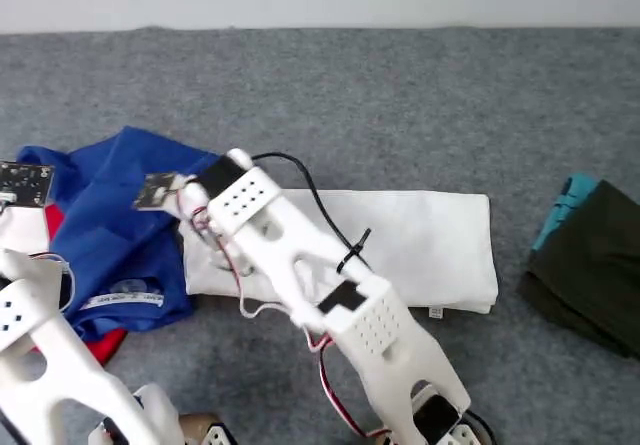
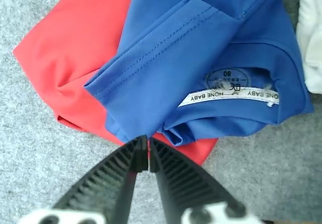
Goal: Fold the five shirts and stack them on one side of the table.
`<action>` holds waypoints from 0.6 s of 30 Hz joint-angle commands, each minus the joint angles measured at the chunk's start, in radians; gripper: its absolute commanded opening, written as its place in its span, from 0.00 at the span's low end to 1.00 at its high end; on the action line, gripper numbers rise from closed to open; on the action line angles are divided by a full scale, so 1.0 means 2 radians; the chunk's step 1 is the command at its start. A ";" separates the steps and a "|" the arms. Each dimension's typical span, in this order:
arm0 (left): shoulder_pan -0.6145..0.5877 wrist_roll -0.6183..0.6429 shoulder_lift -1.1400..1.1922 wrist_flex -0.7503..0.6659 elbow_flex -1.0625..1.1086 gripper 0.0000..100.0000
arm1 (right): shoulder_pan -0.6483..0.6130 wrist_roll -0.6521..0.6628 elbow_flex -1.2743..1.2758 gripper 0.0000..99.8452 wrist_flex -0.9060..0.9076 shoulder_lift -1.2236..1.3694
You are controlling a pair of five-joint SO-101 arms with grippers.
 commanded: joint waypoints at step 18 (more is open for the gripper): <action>0.002 0.003 -0.013 -0.002 -0.007 0.02 | 0.002 -0.034 -0.028 0.01 0.071 -0.091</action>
